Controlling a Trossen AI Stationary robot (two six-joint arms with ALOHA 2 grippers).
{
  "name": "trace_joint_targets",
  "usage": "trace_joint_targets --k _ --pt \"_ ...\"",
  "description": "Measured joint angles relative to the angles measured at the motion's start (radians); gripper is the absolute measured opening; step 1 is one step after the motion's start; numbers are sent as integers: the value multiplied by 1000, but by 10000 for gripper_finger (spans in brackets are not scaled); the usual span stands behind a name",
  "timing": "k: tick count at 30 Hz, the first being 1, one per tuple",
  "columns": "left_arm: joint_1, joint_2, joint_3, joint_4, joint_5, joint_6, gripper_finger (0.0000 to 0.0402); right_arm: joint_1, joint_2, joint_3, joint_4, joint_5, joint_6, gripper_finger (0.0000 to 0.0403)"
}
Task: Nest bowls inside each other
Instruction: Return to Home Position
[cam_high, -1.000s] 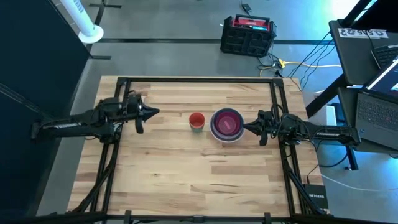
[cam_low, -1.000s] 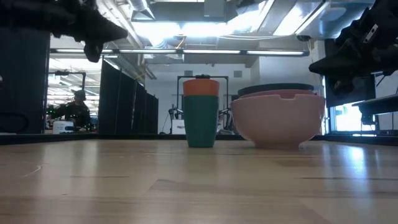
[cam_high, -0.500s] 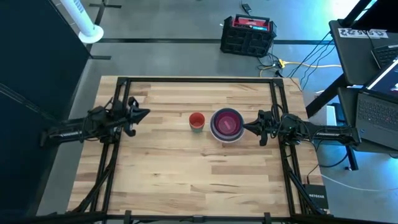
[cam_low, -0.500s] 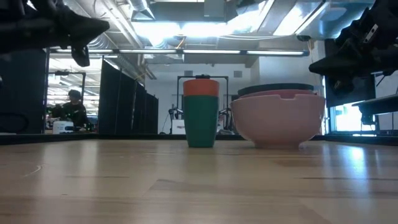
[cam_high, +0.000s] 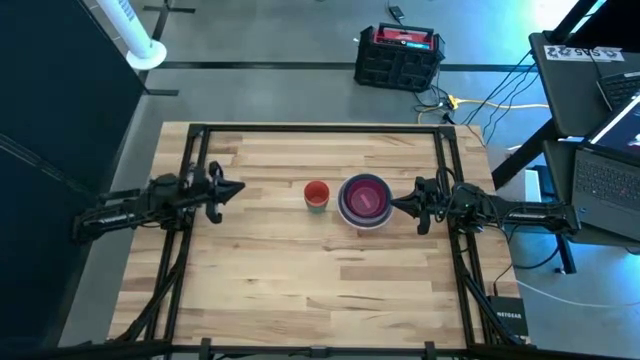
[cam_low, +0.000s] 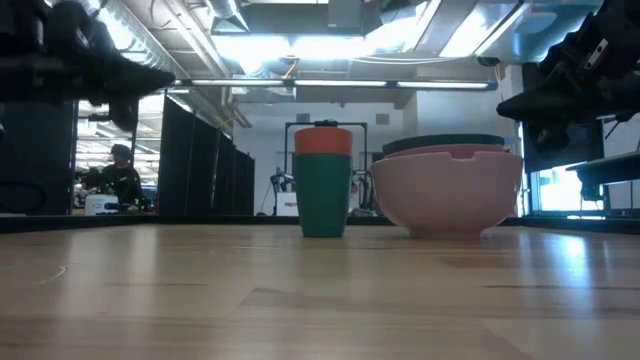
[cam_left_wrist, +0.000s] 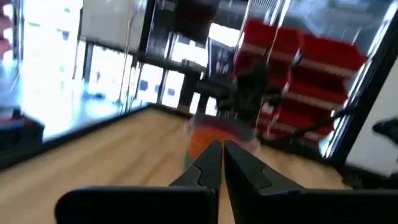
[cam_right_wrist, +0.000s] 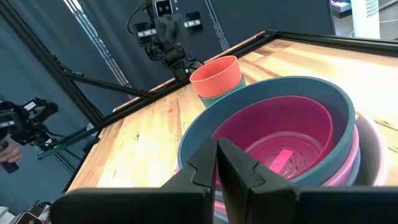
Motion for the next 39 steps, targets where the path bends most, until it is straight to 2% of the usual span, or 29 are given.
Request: trace_joint_targets --k 8,12,24,26,29,35,39 --pt "0 5 0 -66 -15 110 0 0 0 0 0 0 0 1" --pt "1 15 0 -67 -16 274 0 0 0 0 0 -1 0 1" --pt "-11 41 -1 24 223 436 0 0 0 0 1 -1 0 1" --pt "-10 28 -1 84 287 405 0 0 0 0 1 -1 0 1" --pt "-10 4 -1 119 290 328 0 0 0 0 1 -1 0 1" --pt "-10 0 -1 165 217 232 0 0 0 0 1 -1 0 1" --pt "-10 0 -1 272 163 207 0 0 0 0 1 -1 0 1"
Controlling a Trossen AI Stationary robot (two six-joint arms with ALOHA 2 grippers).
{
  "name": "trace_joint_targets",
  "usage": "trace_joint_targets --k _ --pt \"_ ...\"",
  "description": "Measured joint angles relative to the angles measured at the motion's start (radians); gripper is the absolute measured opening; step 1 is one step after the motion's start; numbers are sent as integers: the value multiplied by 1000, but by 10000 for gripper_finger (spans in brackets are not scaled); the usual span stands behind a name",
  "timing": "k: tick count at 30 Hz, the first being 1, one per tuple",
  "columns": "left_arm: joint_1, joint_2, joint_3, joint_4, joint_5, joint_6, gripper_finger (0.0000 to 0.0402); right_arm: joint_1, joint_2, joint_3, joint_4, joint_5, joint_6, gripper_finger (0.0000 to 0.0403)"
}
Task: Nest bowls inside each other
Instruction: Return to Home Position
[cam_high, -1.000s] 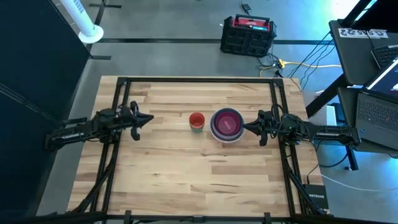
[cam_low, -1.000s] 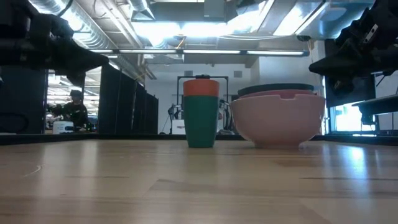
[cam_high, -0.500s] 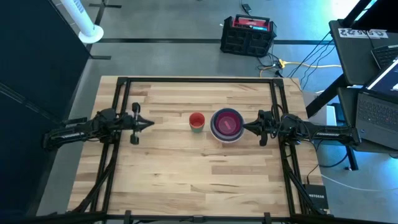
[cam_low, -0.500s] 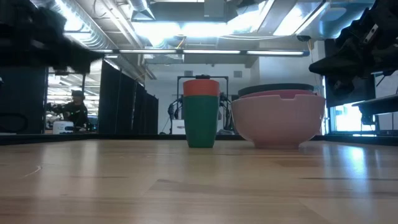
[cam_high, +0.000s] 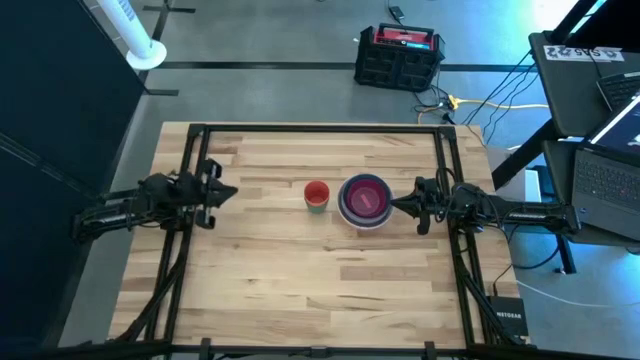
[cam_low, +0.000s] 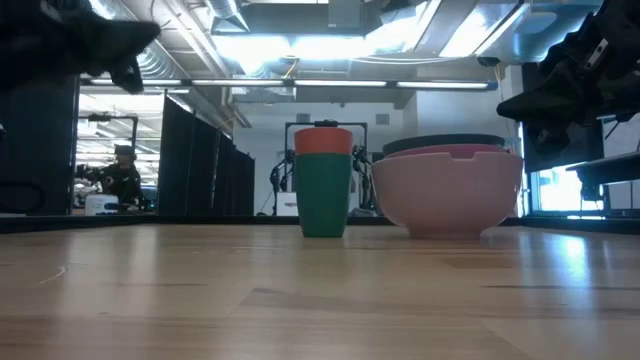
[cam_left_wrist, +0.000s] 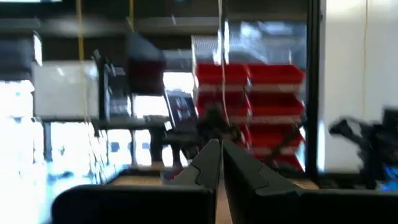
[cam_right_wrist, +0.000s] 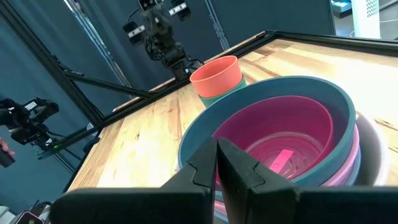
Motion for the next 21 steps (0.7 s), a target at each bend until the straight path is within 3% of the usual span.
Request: trace_joint_targets --k 21 --pt "0 0 0 -267 -84 49 0 0 0 0 0 0 0 1"
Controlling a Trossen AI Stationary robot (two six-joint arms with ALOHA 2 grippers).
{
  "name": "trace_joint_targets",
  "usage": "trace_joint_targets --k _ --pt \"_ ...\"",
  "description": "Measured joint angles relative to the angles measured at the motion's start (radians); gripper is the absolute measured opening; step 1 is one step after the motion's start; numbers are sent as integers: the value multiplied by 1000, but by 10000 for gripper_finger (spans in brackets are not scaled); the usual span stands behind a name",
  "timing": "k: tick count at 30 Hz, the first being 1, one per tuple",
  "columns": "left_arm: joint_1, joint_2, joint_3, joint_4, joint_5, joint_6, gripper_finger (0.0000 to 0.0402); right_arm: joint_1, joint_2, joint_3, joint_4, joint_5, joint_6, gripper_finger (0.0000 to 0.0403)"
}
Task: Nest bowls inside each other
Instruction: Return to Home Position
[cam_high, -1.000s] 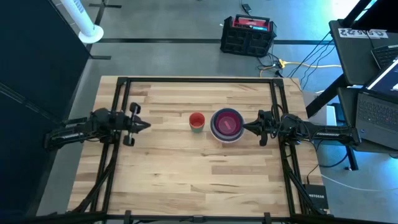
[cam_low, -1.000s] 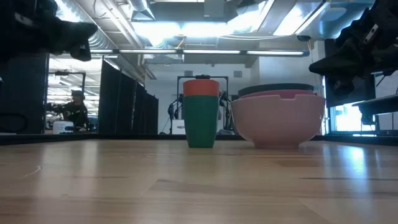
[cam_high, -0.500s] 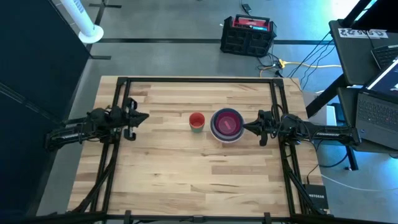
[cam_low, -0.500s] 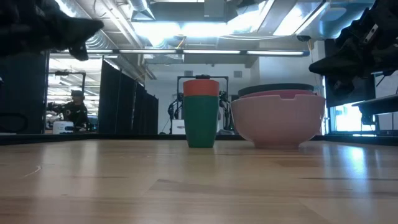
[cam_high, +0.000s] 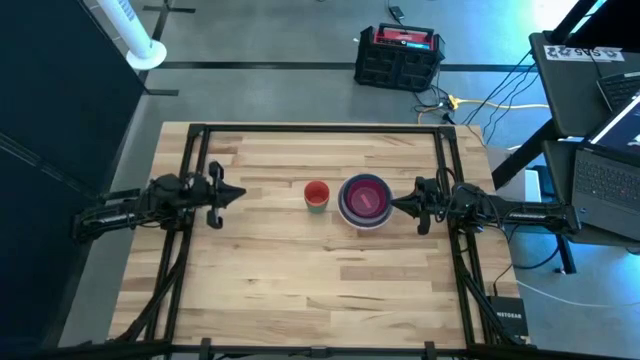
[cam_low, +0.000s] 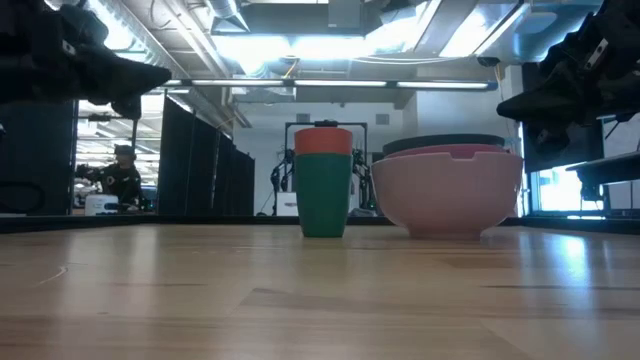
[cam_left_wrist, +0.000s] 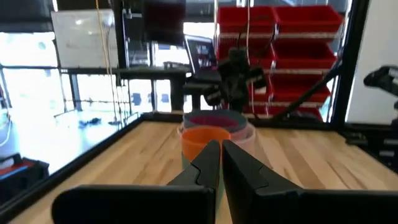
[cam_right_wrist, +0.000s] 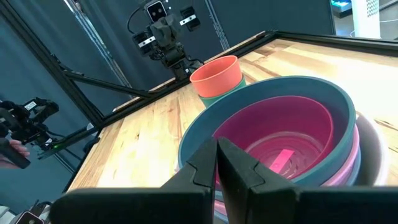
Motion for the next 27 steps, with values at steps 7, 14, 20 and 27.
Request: trace_joint_targets --k 7,14,20,27 --pt "0 0 0 -29 0 -6 0 0 0 0 0 0 0 1" --pt "0 0 0 -31 0 -6 0 0 0 0 0 0 0 1" --pt "0 0 0 -46 0 -3 0 0 0 0 0 0 0 1" --pt "0 0 0 -57 0 -2 0 0 0 0 0 0 0 1"
